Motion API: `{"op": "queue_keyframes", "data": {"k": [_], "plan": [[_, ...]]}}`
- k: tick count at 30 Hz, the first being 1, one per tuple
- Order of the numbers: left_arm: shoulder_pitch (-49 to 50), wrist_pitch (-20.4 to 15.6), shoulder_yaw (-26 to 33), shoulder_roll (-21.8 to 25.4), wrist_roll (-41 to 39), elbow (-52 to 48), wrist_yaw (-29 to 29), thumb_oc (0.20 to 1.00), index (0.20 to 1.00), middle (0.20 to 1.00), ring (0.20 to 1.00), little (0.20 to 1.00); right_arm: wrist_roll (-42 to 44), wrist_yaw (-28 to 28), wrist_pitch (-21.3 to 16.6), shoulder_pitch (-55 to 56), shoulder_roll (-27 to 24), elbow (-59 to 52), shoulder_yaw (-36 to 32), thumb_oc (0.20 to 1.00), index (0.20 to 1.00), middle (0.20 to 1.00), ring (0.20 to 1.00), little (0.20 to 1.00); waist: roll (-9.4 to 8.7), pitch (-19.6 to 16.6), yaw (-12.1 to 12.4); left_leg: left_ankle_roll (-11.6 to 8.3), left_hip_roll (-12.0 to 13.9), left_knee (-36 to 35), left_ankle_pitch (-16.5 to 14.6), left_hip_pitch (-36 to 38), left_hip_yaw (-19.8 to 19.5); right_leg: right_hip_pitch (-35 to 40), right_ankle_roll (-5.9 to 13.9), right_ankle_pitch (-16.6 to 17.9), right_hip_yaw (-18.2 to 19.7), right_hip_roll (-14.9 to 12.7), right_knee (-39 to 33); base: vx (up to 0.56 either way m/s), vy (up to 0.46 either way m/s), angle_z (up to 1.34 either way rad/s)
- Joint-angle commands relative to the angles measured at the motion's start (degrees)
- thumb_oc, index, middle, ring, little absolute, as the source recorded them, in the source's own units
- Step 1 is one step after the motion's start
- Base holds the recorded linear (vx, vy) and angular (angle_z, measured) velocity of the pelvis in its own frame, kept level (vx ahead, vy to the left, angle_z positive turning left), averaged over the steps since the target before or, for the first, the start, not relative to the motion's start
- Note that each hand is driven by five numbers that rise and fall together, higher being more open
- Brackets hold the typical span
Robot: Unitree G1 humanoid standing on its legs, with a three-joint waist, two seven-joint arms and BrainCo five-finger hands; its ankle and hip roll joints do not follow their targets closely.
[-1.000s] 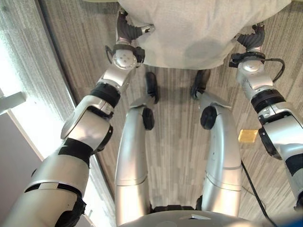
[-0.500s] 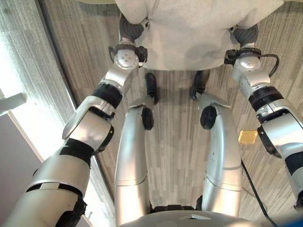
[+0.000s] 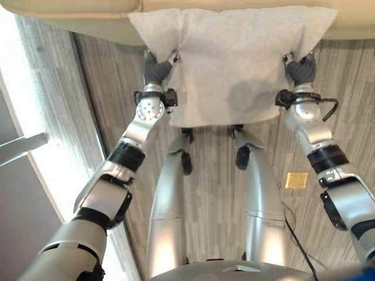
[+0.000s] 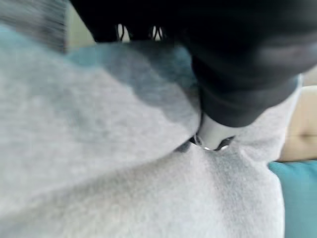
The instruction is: Pick up all the scattered cushions and arrange them neatly on the sofa.
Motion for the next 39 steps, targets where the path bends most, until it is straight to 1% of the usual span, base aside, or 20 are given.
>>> {"op": "queue_keyframes", "data": {"k": [1,6,7,8,9,10,12,13,18,19,20,21,25,29,31,32,33,36,37,39], "plan": [[-1.2,-7.27,-0.26,-4.75,3.56,-5.75,-3.2,0.2,0.2,0.2,0.2,0.2,-5.35,0.99,-9.06,-3.31,4.13,-8.64,2.21,0.2,0.2,0.2,0.2,0.2,2.39,-6.81,-0.98,-2.36,-0.34,-6.28,-1.44,3.02,-3.98,6.1,6.08,-4.46,0.19,1.52,-1.38,-0.04,-0.031,0.01],[6.47,-8.2,0.1,-5.1,4.73,-13.42,-4.86,0.2,0.2,0.2,0.2,0.2,-9.69,0.5,-9.33,5.98,5.36,-16.95,-1.06,0.2,0.2,0.2,0.2,0.2,1.78,-9.0,-1.59,-3.21,-0.03,-12.1,-0.8,13.19,-5.04,15.58,6.36,-3.34,-0.83,0.88,-7.73,-0.03,-0.045,0.04],[8.51,-8.25,-0.24,-5.52,4.45,-14.7,-5.49,0.2,0.2,0.2,0.2,0.2,-10.49,0.61,-9.06,8.47,5.65,-18.64,-1.36,0.2,0.2,0.2,0.2,0.2,1.6,-9.45,-1.76,-3.45,-0.08,-13.37,-0.33,15.88,-5.1,18.31,6.36,-3.1,-1.16,0.88,-9.24,-0.08,-0.021,0.07],[9.83,-8.41,-0.69,-5.32,5.11,-15.28,-5.97,0.2,0.2,0.2,0.2,0.2,-10.84,0.85,-8.88,10.0,5.61,-19.08,-1.48,0.2,0.2,0.2,0.2,0.2,1.34,-9.5,-1.89,-3.17,-0.12,-13.96,1.24,16.99,-4.81,19.59,5.87,-1.4,-1.75,0.71,-10.66,-0.08,-0.008,0.06],[9.96,-8.4,-0.72,-5.32,5.13,-15.36,-5.95,0.2,0.2,0.2,0.2,0.2,-10.86,0.85,-8.84,10.15,5.64,-19.19,-1.5,0.2,0.2,0.2,0.2,0.2,1.31,-9.3,-1.87,-3.18,-0.09,-14.16,1.29,17.42,-4.81,20.02,5.87,-1.34,-1.77,0.76,-10.87,-0.06,-0.017,0.05],[13.4,-8.3,-0.87,-5.25,6.05,-16.99,-6.74,0.2,0.2,0.2,0.2,0.2,-10.75,1.59,-9.05,14.13,6.51,-20.69,-2.12,0.2,0.2,0.2,0.2,0.2,0.92,-10.31,-2.02,-3.55,-0.04,-16.19,1.61,22.03,-4.47,24.28,5.97,-1.09,-2.28,0.77,-13.36,0.05,-0.041,0.03],[16.45,-8.06,-0.89,-5.41,6.36,-18.14,-7.01,0.2,0.2,0.2,0.2,0.2,-11.28,2.19,-8.86,18.0,7.27,-22.29,-2.29,0.2,0.2,0.2,0.2,0.2,0.58,-11.01,-2.02,-3.72,-0.07,-18.87,1.76,27.36,-4.34,29.19,6.02,-0.82,-2.89,1.01,-15.96,0.07,-0.06,-0.02],[19.64,-7.83,-0.74,-5.49,6.55,-19.35,-7.44,0.2,0.2,0.2,0.2,0.2,-11.21,2.88,-8.51,21.86,7.4,-23.39,-2.96,0.2,0.2,0.2,0.2,0.2,0.15,-11.58,-2.17,-3.95,-0.02,-21.2,2.03,32.63,-4.19,34.39,6.12,-0.68,-3.28,1.28,-18.53,0.07,-0.058,-0.04],[26.45,-7.08,-0.19,-4.73,7.01,-20.28,-8.6,0.2,0.2,0.2,0.2,0.2,-10.33,5.26,-7.72,29.78,7.43,-24.42,-3.94,0.2,0.2,0.2,0.2,0.2,-0.57,-12.55,-2.43,-4.22,0.61,-25.13,2.12,45.27,-3.0,46.97,6.11,-1.01,-3.57,2.28,-23.18,0.09,-0.033,-0.05],[26.46,-7.07,-0.19,-4.71,7.01,-20.31,-8.6,0.2,0.2,0.2,0.2,0.2,-10.33,5.26,-7.71,29.8,7.44,-24.44,-3.95,0.2,0.2,0.2,0.2,0.2,-0.57,-12.55,-2.46,-4.19,0.58,-25.38,2.44,45.3,-3.03,47.05,6.1,-0.7,-3.62,2.28,-23.5,0.07,-0.03,-0.07],[27.9,-6.92,0.15,-4.47,7.12,-20.67,-9.02,0.2,0.2,0.2,0.2,0.2,-10.2,5.77,-7.42,31.33,7.42,-24.64,-4.19,0.2,0.2,0.2,0.2,0.2,-0.6,-12.91,-2.51,-4.27,0.65,-25.86,2.07,47.55,-2.88,49.19,6.11,-1.07,-3.39,2.6,-24.05,0.1,-0.043,-0.09],[30.02,-6.71,0.54,-4.59,6.41,-20.72,-9.54,0.2,0.2,0.2,0.2,0.2,-9.17,6.97,-7.18,33.55,8.04,-24.52,-4.18,0.2,0.2,0.2,0.2,0.2,-0.86,-13.62,-2.82,-4.43,1.21,-27.07,1.98,51.63,-2.16,53.65,6.18,-1.07,-3.12,3.23,-26.32,0.12,-0.08,-0.11],[32.44,-5.85,0.82,-5.14,5.72,-19.8,-9.86,0.2,0.2,0.2,0.2,0.2,-7.78,7.78,-6.66,36.53,8.75,-23.17,-4.57,0.2,0.2,0.2,0.2,0.2,-1.52,-15.6,-3.74,-4.89,2.31,-27.39,1.72,56.77,-1.1,60.67,5.83,-1.44,-2.21,4.73,-30.17,0.09,-0.071,-0.13],[34.2,-5.02,1.07,-5.31,5.52,-19.89,-10.04,0.2,0.2,0.2,0.2,0.2,-7.81,8.47,-5.98,38.38,8.6,-23.11,-4.59,0.2,0.2,0.2,0.2,0.2,-2.06,-16.54,-4.29,-4.75,3.03,-25.97,-0.04,59.84,-0.51,64.53,5.41,-1.86,-0.86,6.29,-31.61,0.05,-0.027,-0.03],[34.77,-4.86,0.81,-5.38,5.38,-20.42,-9.96,0.2,0.2,0.2,0.2,0.2,-7.22,8.95,-5.61,38.98,8.58,-22.96,-3.96,0.2,0.2,0.2,0.2,0.2,-2.67,-15.91,-3.71,-4.72,2.19,-23.06,-0.82,59.25,-3.55,65.82,5.13,-1.86,0.77,6.77,-31.68,0.02,0.019,-0.19],[35.22,-4.81,0.47,-5.85,5.72,-20.77,-10.25,0.2,0.2,0.2,0.2,0.2,-5.82,9.92,-5.91,39.03,8.98,-22.68,-3.14,0.2,0.2,0.2,0.2,0.2,-3.15,-15.43,-2.83,-4.71,-0.25,-21.69,-1.72,58.17,-9.25,66.81,5.13,-1.59,2.63,7.26,-32.63,-0.01,0.033,-0.39],[35.25,-4.82,0.45,-5.85,5.73,-20.77,-10.25,0.2,0.2,0.2,0.2,0.2,-5.8,9.94,-5.91,39.07,8.98,-22.69,-3.15,0.2,0.2,0.2,0.2,0.2,-3.15,-15.46,-2.92,-4.69,-0.3,-21.63,-1.74,58.12,-9.35,66.87,5.15,-1.58,2.54,7.22,-32.71,0.0,0.049,-0.4],[35.0,-4.38,-0.42,-6.32,7.01,-20.28,-11.23,0.2,0.2,0.2,0.2,0.2,-4.92,10.78,-5.57,39.17,8.87,-21.81,-3.38,0.2,0.2,0.2,0.2,0.2,-3.45,-15.44,-2.09,-4.42,-4.62,-22.18,-1.43,55.66,-16.56,67.32,6.0,0.05,6.29,7.6,-34.23,0.04,0.134,-0.79],[35.11,-4.31,-0.8,-6.61,7.13,-20.07,-11.81,0.2,0.2,0.2,0.2,0.2,-5.17,11.18,-5.42,39.57,8.86,-21.78,-3.5,0.2,0.2,0.2,0.2,0.2,-2.82,-15.95,-2.63,-3.96,-4.04,-23.99,-1.75,57.02,-15.95,67.59,6.36,0.11,6.89,7.67,-34.52,0.07,0.231,-0.5],[35.38,-4.02,-0.8,-6.54,7.26,-20.16,-11.82,0.2,0.2,0.2,0.2,0.2,-4.94,11.48,-5.26,39.77,9.04,-21.91,-3.58,0.2,0.2,0.2,0.2,0.2,-2.52,-16.46,-2.9,-3.64,-3.8,-25.76,-1.5,58.92,-14.88,67.53,6.82,0.86,8.16,7.07,-34.59,0.05,0.177,-0.81]]}}
